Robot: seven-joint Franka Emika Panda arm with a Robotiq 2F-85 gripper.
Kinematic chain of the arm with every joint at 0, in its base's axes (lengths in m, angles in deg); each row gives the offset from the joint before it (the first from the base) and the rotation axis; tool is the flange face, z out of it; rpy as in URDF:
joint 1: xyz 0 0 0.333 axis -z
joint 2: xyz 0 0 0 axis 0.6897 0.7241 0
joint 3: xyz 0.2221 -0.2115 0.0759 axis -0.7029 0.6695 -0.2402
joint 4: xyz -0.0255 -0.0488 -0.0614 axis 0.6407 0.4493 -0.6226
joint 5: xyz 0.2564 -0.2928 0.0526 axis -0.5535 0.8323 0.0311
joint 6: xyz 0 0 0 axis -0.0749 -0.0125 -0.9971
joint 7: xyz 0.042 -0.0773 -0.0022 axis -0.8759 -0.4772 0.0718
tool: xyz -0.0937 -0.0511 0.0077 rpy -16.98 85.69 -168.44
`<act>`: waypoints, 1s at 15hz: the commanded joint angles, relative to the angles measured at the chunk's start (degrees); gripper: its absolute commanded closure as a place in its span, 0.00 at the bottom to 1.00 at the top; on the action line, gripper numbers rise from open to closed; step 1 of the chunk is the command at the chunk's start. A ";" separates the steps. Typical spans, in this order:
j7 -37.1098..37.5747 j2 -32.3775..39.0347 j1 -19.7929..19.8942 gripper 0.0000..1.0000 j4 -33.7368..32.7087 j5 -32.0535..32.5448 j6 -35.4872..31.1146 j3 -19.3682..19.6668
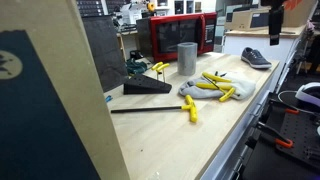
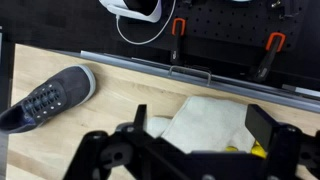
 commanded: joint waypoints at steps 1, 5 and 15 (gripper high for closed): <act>0.70 0.13 -1.21 0.00 -0.10 0.65 0.24 1.06; 0.70 0.13 -1.21 0.00 -0.10 0.65 0.23 1.06; 1.55 3.79 -3.79 0.00 -2.04 -1.34 -2.09 0.16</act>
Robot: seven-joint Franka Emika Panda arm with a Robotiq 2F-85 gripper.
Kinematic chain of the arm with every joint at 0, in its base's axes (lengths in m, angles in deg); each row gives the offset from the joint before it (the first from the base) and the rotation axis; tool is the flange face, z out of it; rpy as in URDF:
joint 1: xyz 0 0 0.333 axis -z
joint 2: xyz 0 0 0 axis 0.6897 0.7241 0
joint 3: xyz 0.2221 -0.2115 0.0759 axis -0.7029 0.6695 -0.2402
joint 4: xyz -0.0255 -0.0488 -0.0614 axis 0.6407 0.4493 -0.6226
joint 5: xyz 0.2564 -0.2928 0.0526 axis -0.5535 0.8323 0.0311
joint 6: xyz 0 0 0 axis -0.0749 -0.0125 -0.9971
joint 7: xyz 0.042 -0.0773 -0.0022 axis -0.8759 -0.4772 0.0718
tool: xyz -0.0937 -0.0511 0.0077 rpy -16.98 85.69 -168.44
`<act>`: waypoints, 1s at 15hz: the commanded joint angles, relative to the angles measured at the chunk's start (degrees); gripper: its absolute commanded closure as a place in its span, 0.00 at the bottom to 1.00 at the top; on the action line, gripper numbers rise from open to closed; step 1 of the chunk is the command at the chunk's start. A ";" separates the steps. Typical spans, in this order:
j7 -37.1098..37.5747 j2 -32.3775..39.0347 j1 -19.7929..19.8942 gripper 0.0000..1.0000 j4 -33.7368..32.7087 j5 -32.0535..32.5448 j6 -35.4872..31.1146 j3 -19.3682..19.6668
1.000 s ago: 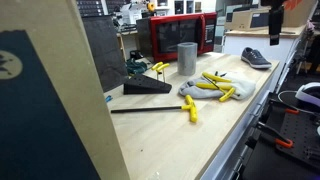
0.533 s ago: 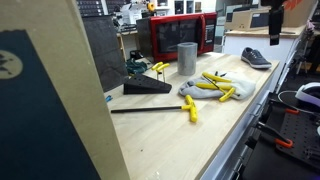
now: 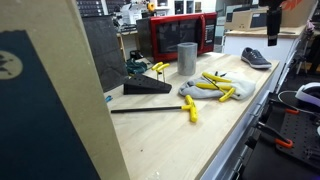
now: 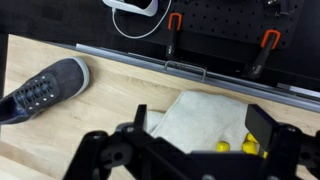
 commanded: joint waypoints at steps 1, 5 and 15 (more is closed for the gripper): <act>1.77 4.15 -2.25 0.00 -2.03 -1.33 -2.06 -0.56; 4.63 8.83 -3.35 0.00 -3.12 -2.85 -5.50 -1.80; 19.72 21.13 -4.24 0.00 -5.98 -5.71 -15.08 -7.75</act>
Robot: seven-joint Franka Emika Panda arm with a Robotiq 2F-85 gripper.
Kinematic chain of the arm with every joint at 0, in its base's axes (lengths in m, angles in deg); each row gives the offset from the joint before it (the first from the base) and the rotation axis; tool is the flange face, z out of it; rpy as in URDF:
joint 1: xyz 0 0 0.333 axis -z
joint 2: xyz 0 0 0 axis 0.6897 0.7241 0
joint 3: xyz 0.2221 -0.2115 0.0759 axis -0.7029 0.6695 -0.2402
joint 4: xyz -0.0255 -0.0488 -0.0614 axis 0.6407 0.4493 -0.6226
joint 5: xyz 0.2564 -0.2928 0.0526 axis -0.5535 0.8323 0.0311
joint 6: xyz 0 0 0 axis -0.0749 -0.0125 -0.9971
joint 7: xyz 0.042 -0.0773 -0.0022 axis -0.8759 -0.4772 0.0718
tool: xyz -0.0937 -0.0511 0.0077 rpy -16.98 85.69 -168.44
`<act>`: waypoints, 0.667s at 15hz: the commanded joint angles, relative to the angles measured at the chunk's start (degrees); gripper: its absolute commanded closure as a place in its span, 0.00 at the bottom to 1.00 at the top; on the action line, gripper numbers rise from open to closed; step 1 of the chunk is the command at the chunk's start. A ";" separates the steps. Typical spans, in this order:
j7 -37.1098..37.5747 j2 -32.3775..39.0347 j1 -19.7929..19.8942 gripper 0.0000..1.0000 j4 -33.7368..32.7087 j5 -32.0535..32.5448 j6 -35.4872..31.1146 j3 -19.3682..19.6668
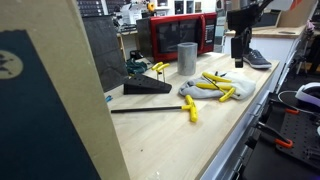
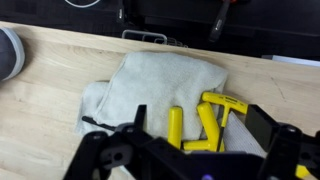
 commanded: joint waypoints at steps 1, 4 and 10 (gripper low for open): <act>6.10 4.90 -0.26 0.00 -2.04 -0.75 -2.65 -1.84; 10.23 7.50 -0.50 0.00 -1.87 -0.68 -5.05 -3.15; 19.00 14.48 -0.36 0.00 -1.58 2.65 -9.97 -5.56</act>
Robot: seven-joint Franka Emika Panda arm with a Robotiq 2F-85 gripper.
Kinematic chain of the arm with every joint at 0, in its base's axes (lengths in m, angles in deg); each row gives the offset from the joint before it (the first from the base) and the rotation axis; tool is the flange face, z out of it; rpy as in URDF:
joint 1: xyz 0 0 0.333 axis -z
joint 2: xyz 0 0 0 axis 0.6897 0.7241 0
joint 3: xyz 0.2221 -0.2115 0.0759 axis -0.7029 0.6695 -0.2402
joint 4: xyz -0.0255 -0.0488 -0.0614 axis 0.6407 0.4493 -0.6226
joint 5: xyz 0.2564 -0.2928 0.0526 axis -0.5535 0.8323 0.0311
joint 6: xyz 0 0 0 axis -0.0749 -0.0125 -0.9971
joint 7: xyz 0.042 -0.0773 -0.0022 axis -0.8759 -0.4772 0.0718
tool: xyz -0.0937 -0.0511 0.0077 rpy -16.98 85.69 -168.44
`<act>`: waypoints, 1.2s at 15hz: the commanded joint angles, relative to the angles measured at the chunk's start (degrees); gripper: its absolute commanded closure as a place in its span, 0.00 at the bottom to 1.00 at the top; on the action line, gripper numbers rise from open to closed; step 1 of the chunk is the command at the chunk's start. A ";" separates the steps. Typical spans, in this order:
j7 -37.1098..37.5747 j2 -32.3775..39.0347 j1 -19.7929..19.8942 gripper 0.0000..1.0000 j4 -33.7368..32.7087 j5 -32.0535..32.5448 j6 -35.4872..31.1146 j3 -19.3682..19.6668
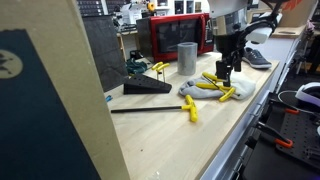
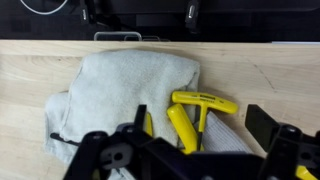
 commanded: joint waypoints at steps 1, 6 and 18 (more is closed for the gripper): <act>6.94 4.92 0.34 0.00 -0.90 3.48 -2.72 -1.17; 5.55 4.55 -0.82 0.00 -0.03 3.08 -2.07 0.31; 11.84 8.34 -1.98 0.00 -2.53 4.12 -6.03 -0.96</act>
